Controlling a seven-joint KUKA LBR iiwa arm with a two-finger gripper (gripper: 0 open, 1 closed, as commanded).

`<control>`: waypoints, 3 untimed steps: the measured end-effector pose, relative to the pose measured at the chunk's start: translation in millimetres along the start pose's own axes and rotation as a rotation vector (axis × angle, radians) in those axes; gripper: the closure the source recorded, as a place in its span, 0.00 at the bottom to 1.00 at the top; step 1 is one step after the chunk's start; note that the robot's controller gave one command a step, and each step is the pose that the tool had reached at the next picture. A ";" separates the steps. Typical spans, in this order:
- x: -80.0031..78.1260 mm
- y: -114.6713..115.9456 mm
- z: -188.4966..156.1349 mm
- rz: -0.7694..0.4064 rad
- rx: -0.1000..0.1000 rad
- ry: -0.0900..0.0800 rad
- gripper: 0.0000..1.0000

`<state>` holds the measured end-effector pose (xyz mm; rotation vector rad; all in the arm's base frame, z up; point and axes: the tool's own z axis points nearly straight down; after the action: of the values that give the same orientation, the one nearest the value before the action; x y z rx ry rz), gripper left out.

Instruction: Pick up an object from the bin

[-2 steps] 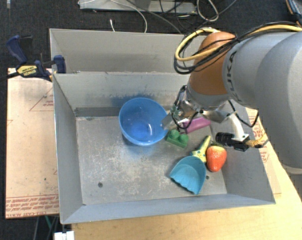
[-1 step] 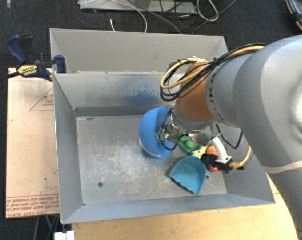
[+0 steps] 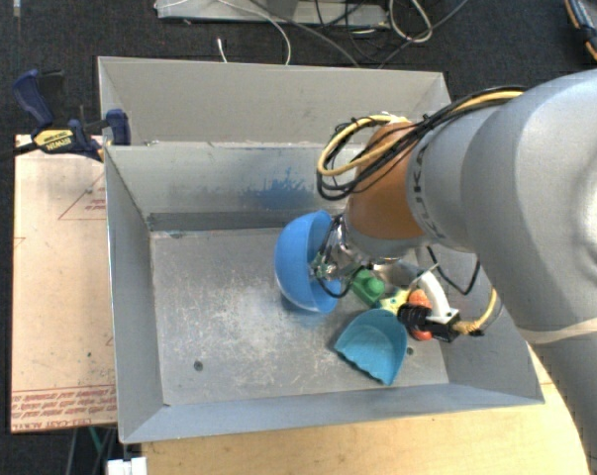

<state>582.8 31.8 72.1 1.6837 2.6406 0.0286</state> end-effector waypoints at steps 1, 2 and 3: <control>10.1 -8.7 -5.2 -0.183 -0.005 -0.004 0.00; -27.1 59.0 -8.6 0.075 -0.001 0.000 0.00; -59.8 60.4 -6.3 -0.228 -0.015 -0.007 1.00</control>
Offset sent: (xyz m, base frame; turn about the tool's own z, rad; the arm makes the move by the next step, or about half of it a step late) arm 0.0739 -0.0019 0.0100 0.0880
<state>662.7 3.0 79.6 1.3657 2.8009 0.0405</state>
